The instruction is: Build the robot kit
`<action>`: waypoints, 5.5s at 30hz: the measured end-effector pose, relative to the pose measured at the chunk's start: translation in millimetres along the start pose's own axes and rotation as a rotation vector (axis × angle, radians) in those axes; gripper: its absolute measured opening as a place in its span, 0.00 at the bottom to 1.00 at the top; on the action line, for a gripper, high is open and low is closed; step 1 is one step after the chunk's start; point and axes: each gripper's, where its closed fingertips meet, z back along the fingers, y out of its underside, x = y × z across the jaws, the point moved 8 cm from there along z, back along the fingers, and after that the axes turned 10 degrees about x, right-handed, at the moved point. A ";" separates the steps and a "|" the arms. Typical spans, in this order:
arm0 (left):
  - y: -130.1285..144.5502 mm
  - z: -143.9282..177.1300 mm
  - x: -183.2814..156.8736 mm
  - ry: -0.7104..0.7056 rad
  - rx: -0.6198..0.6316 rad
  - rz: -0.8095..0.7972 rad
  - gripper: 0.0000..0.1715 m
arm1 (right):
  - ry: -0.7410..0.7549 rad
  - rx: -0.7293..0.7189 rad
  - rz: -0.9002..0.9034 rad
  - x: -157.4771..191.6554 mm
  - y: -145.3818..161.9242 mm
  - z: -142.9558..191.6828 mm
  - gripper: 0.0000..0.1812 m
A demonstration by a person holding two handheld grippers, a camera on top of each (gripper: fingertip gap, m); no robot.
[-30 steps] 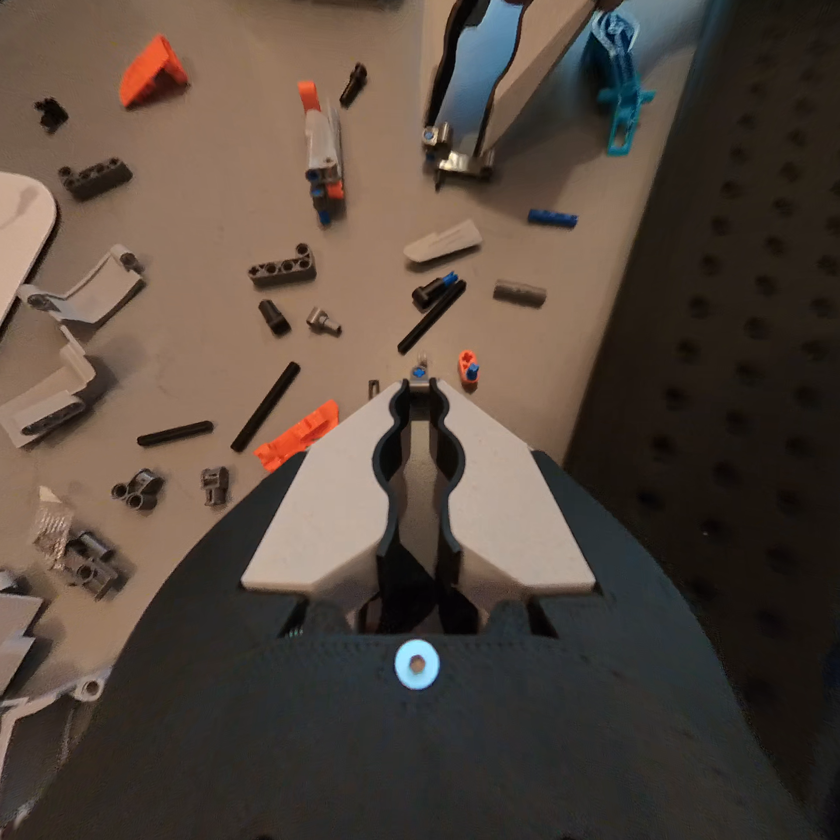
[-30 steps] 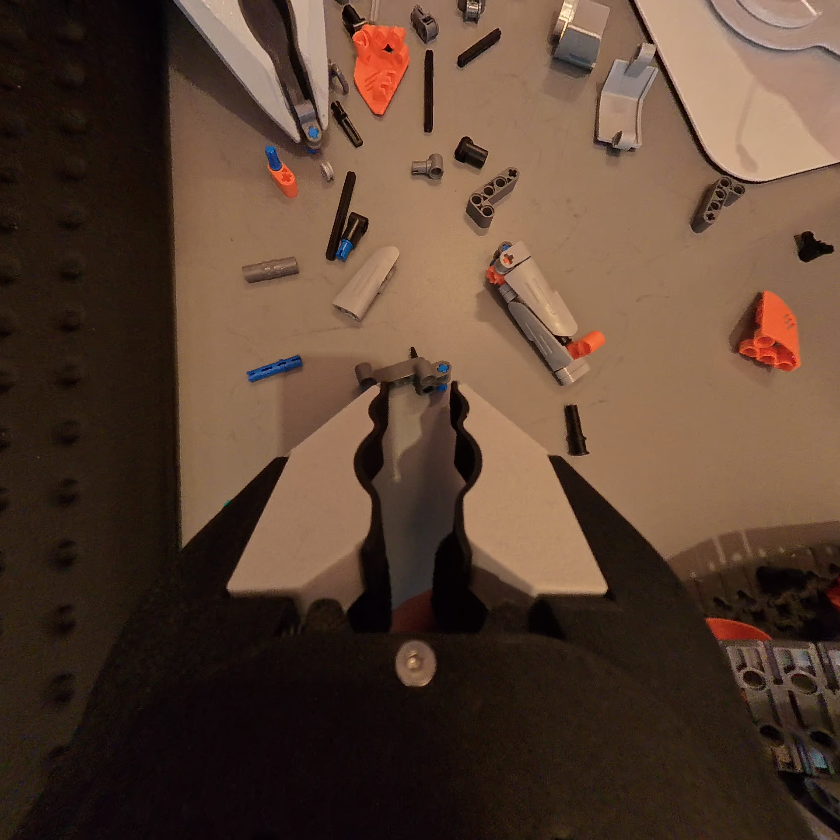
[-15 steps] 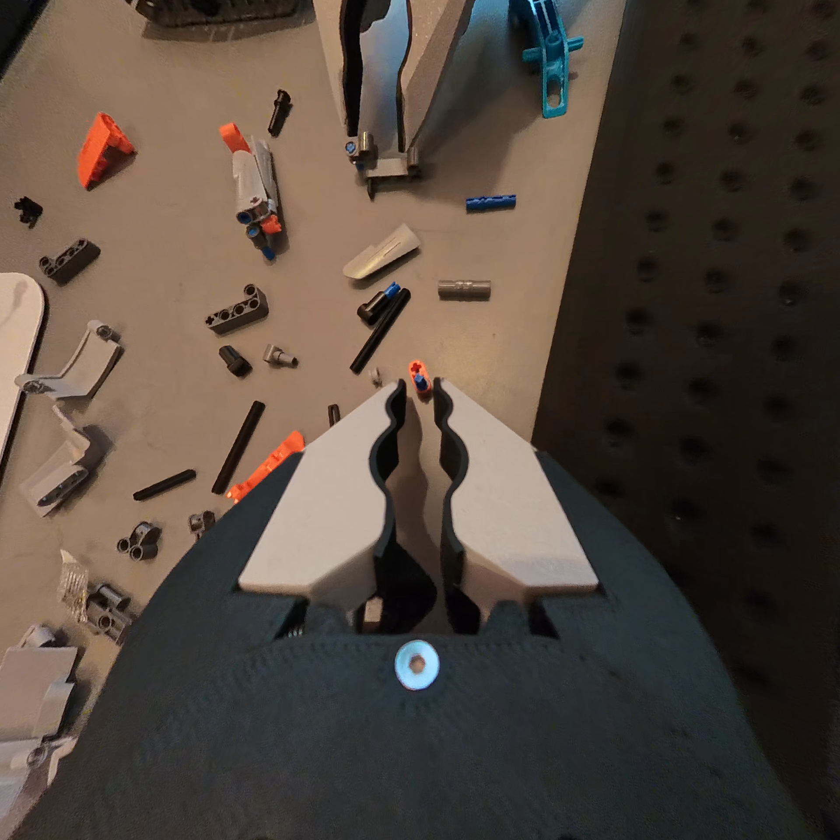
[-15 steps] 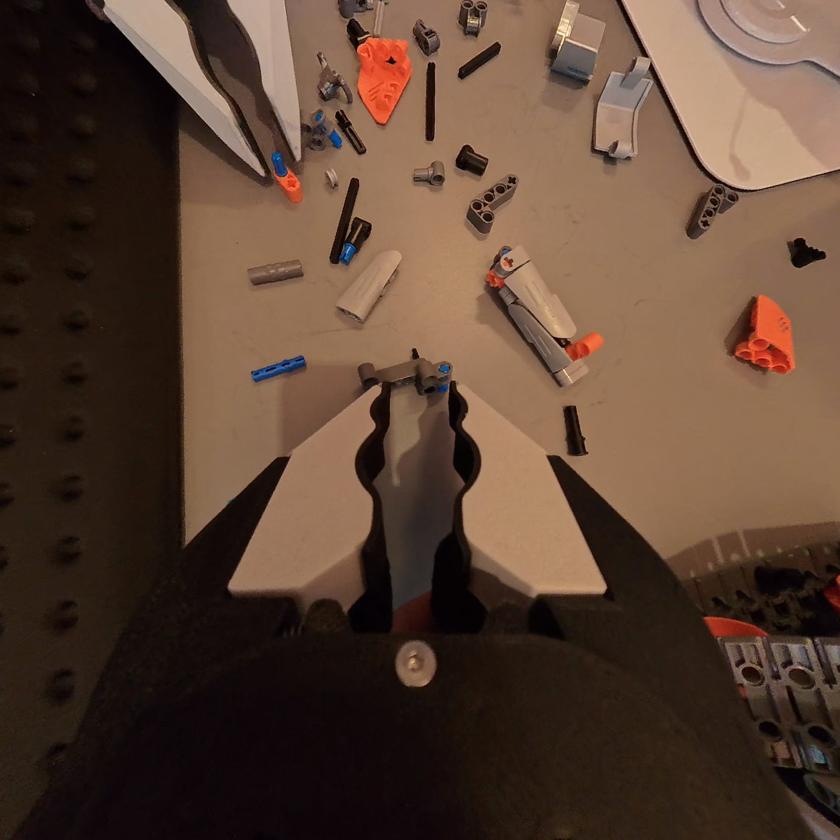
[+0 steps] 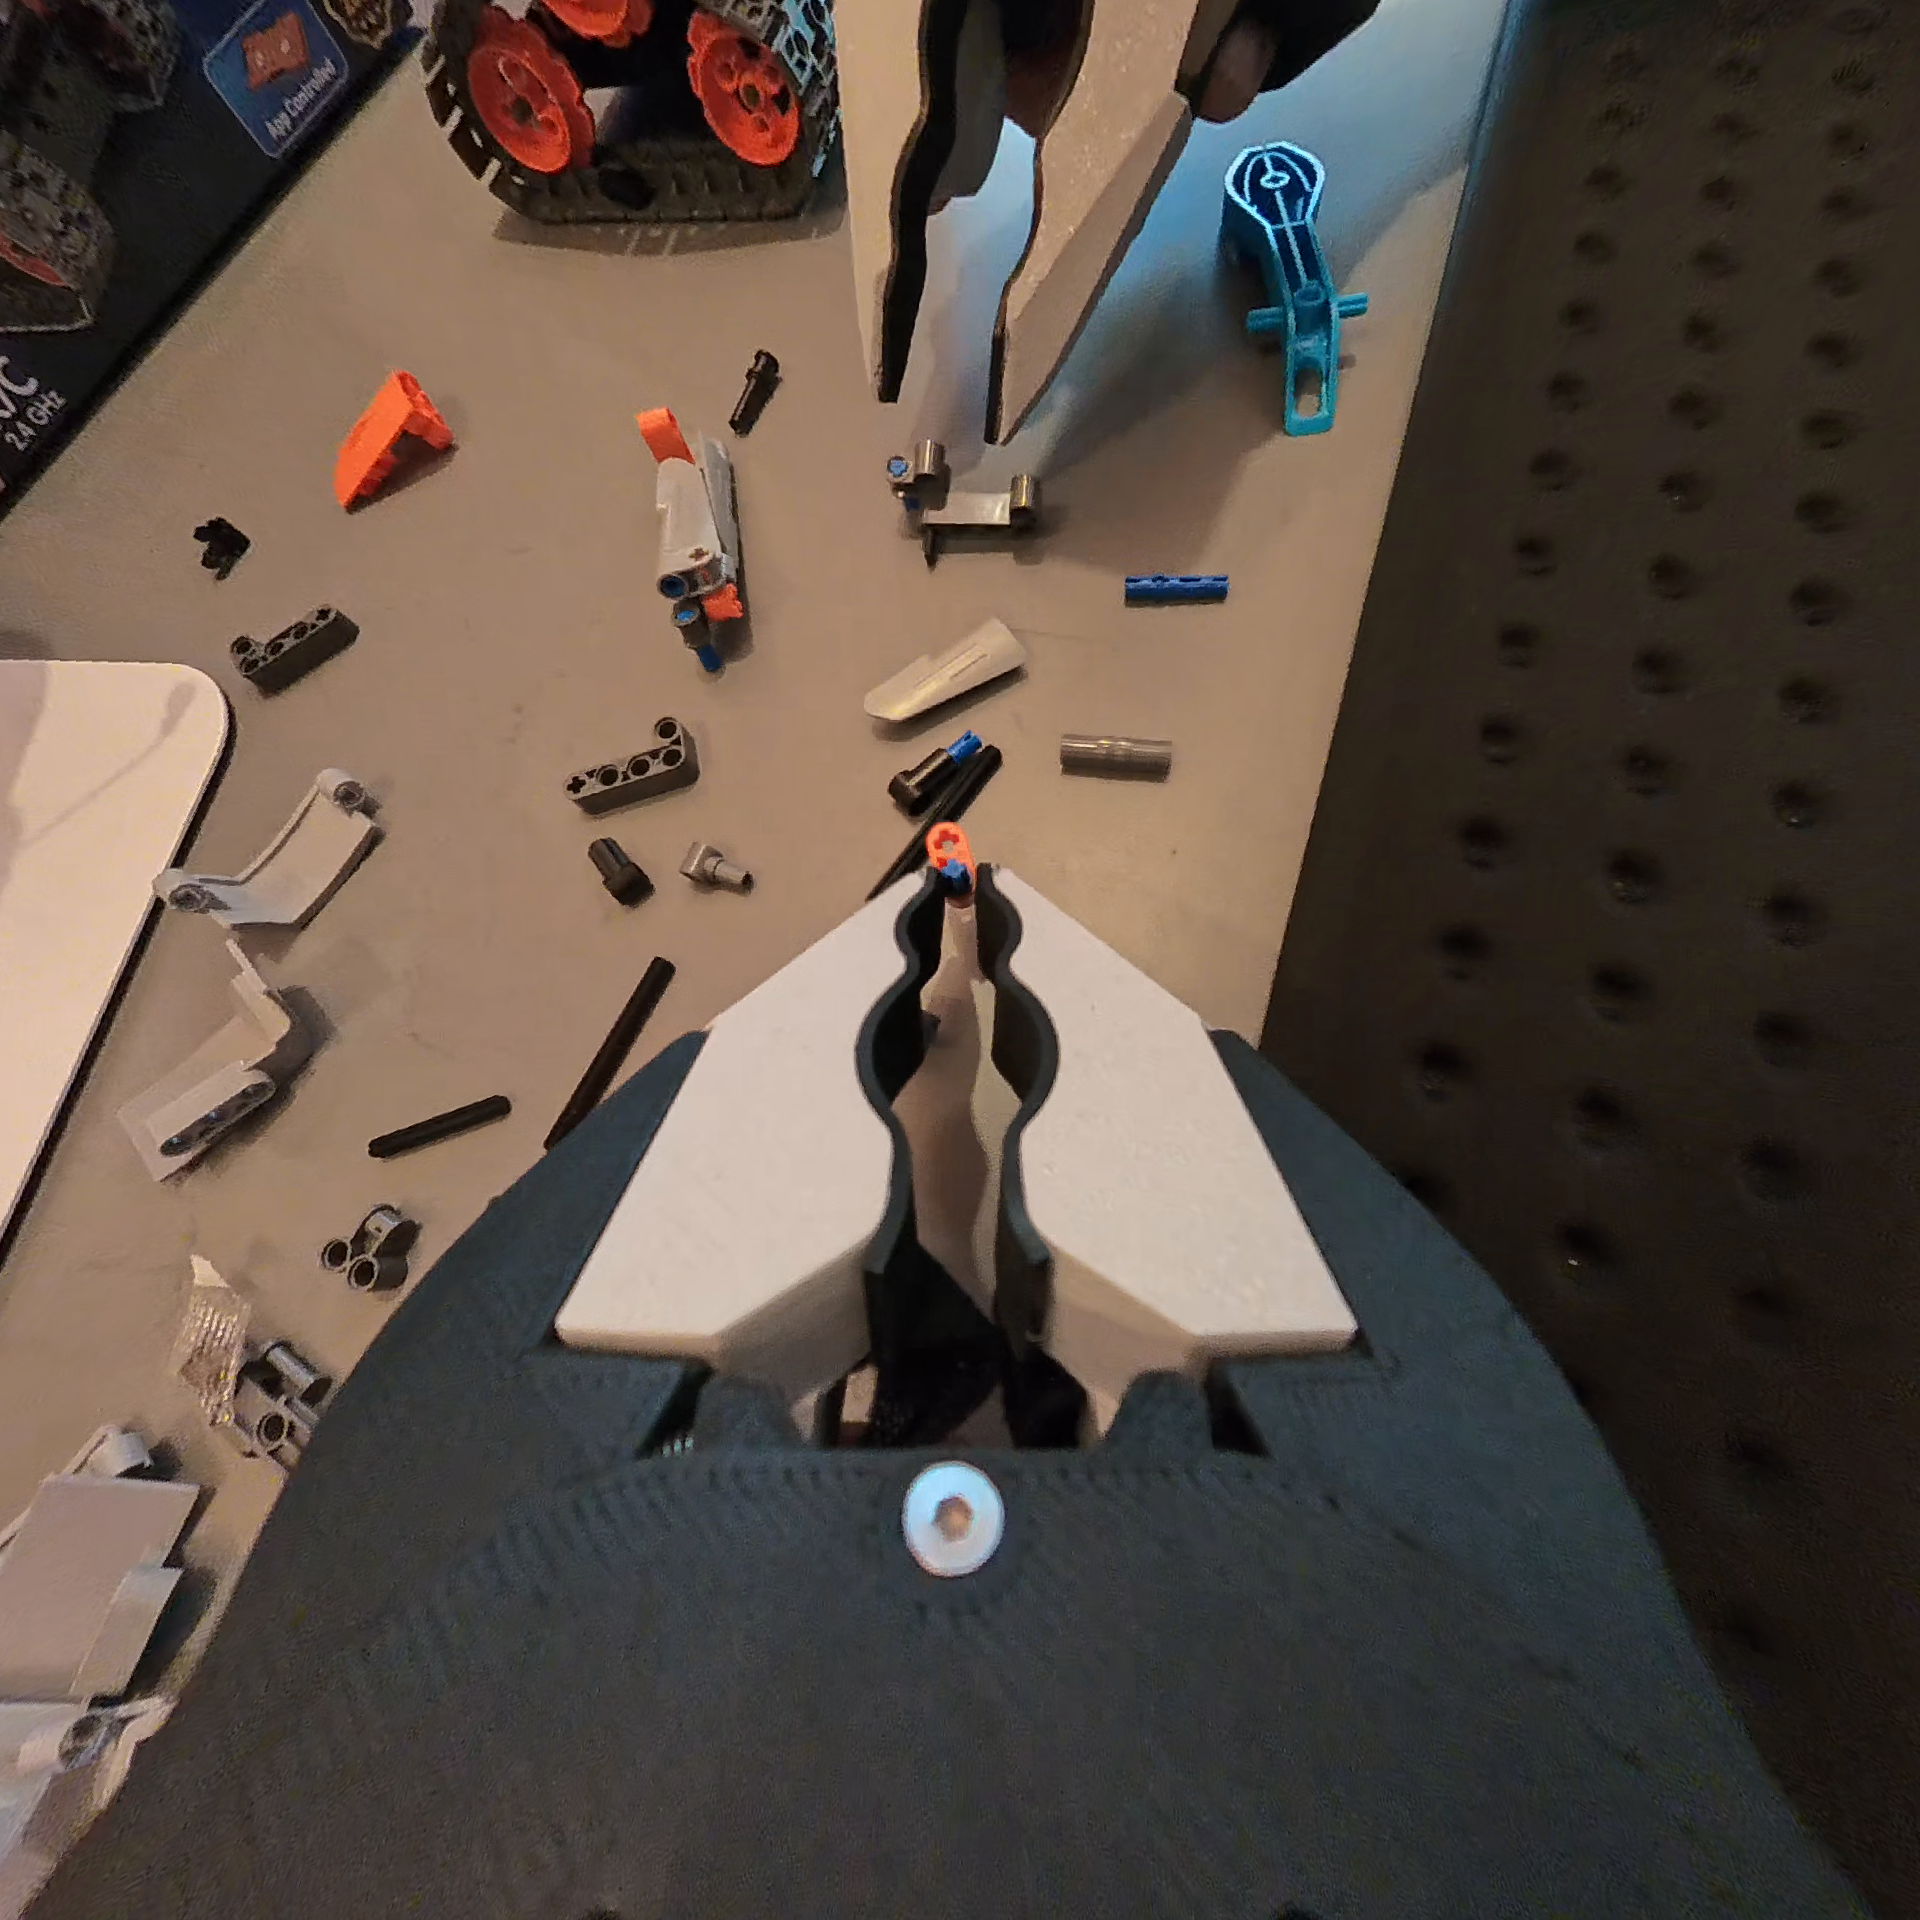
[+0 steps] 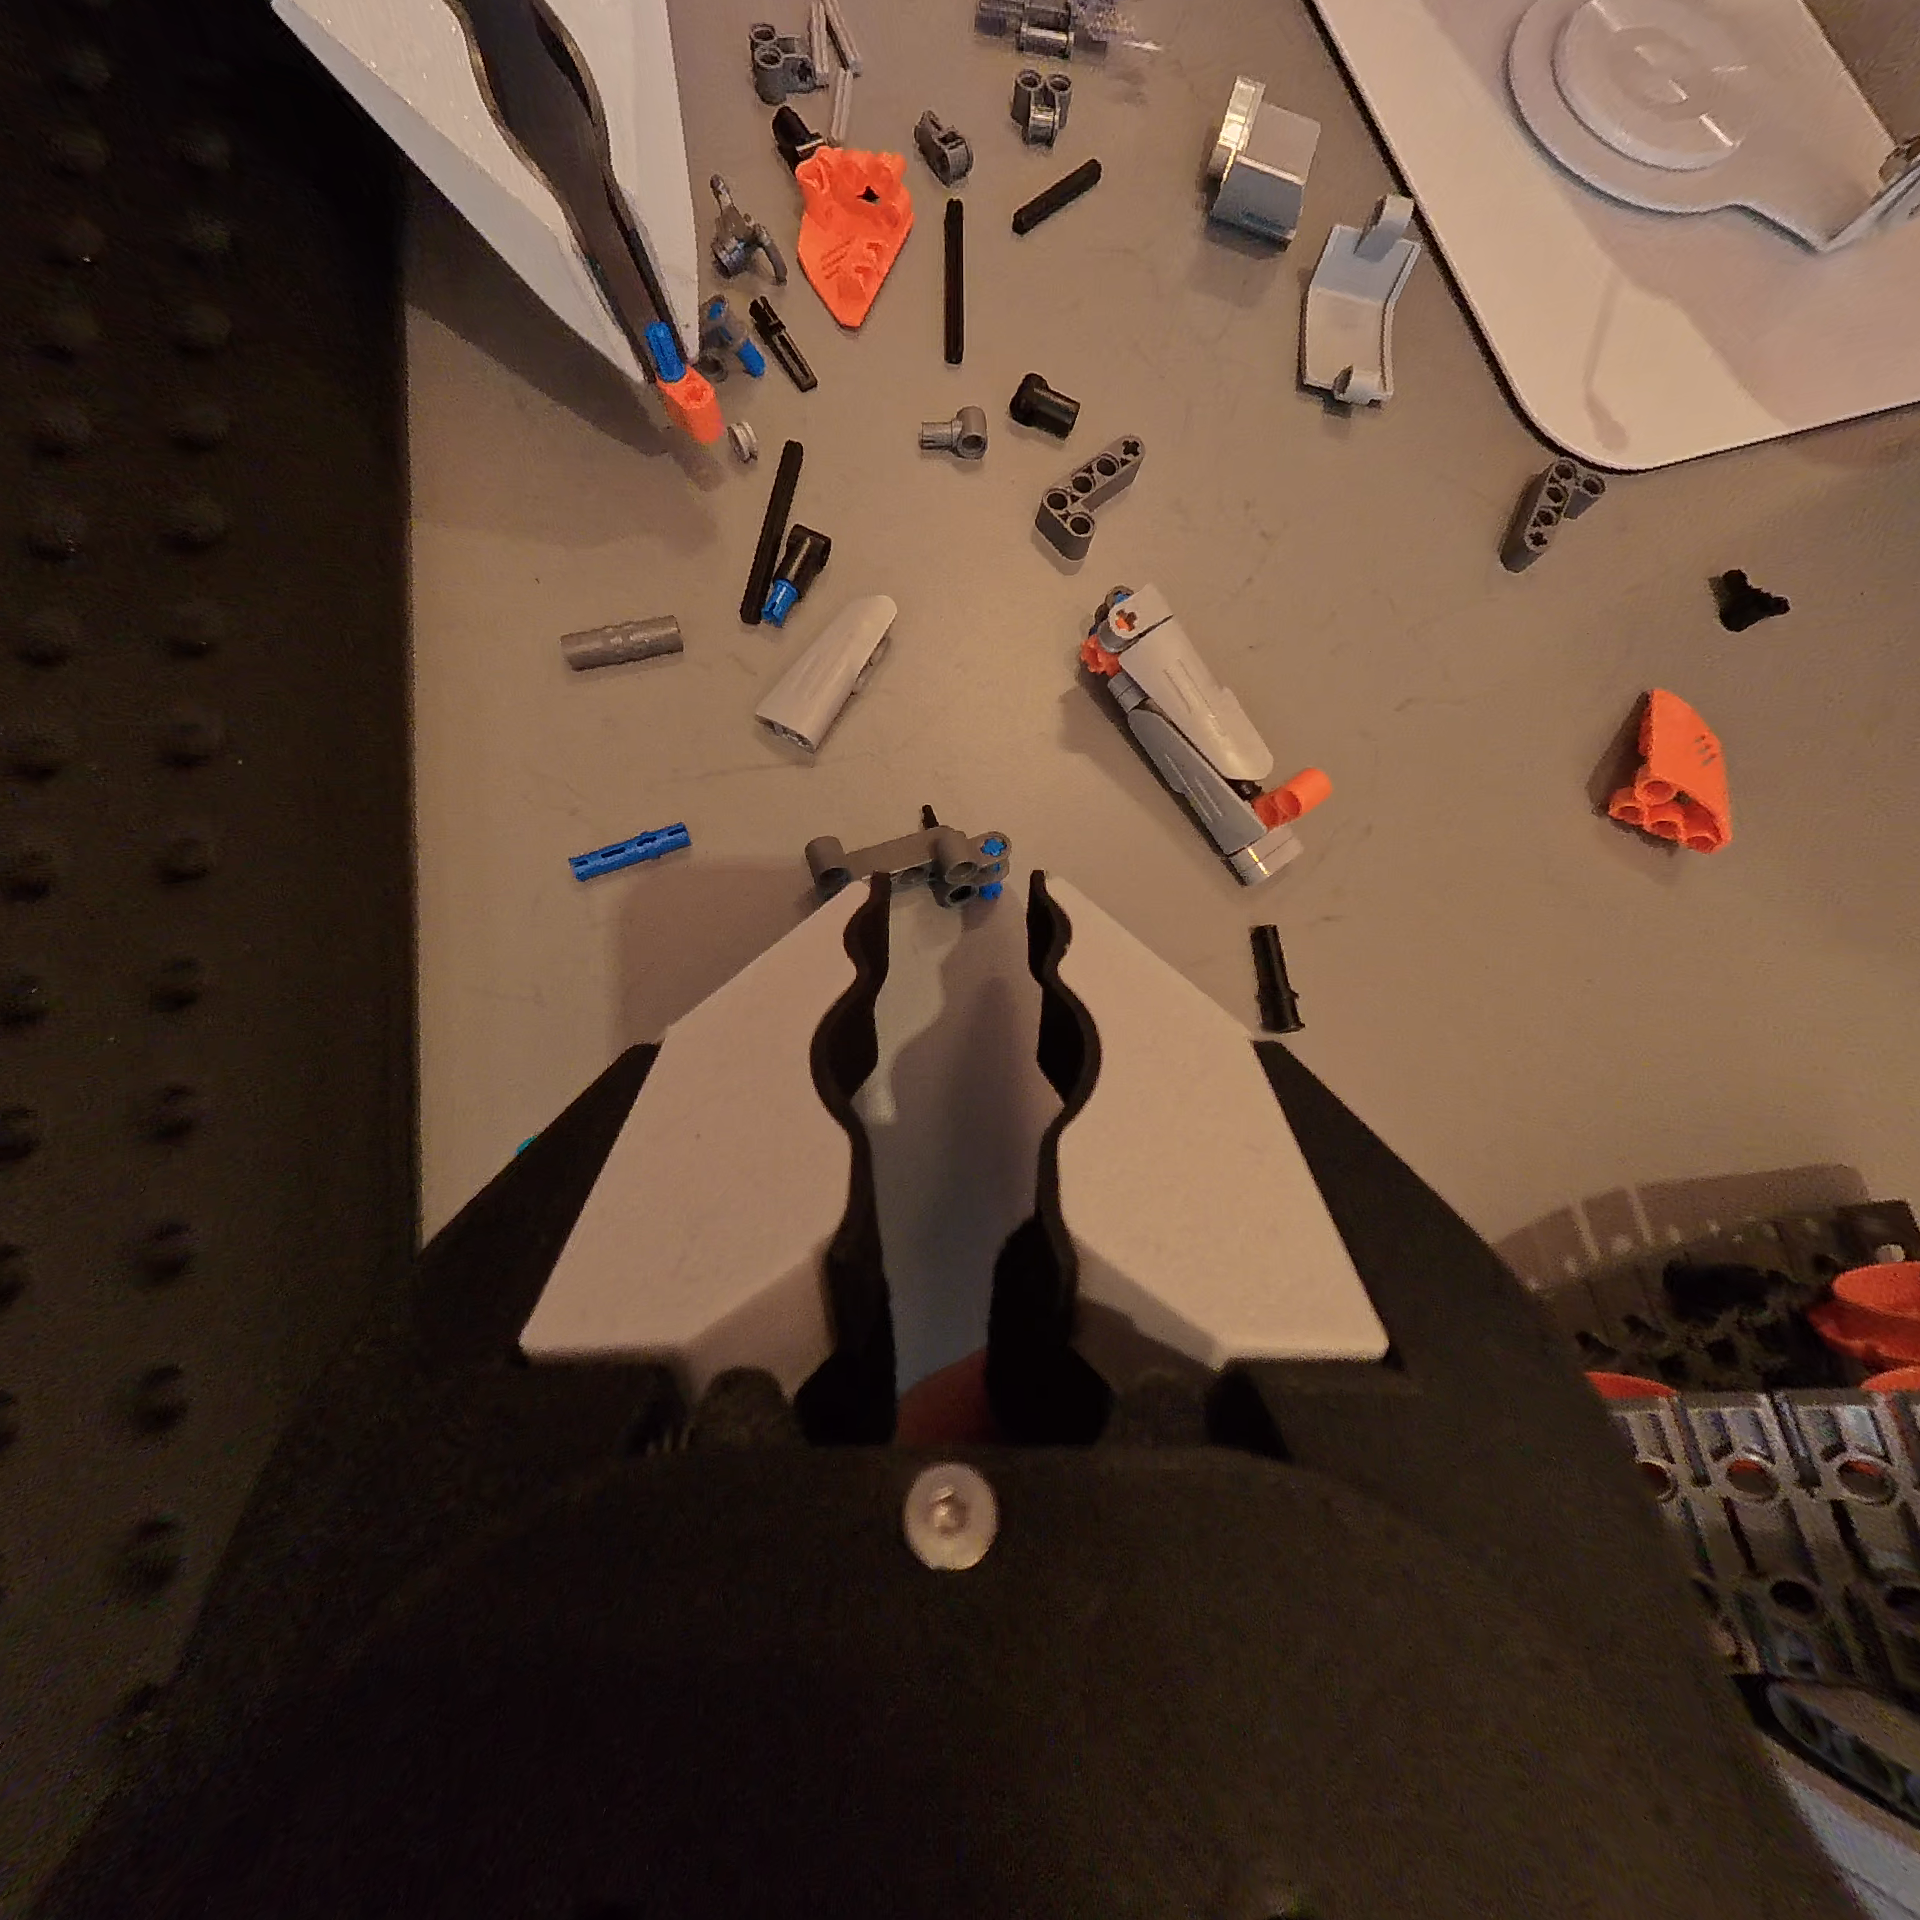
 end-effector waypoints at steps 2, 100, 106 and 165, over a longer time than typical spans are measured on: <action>-0.2 0.3 0.7 -0.006 -0.005 0.002 0.02 | 0.003 0.009 0.000 0.0 0.9 -0.4 0.14; -5.5 31.8 49.5 0.202 -0.517 0.498 0.00 | 0.333 -0.418 0.067 21.8 -112.4 -19.4 0.08; -5.7 29.4 48.7 0.215 -0.507 0.497 0.02 | 0.314 -0.393 0.055 20.9 -110.8 -22.4 0.08; -6.6 30.9 45.2 0.243 -0.515 0.475 0.01 | 0.443 -0.326 0.300 39.7 -110.0 -28.1 0.08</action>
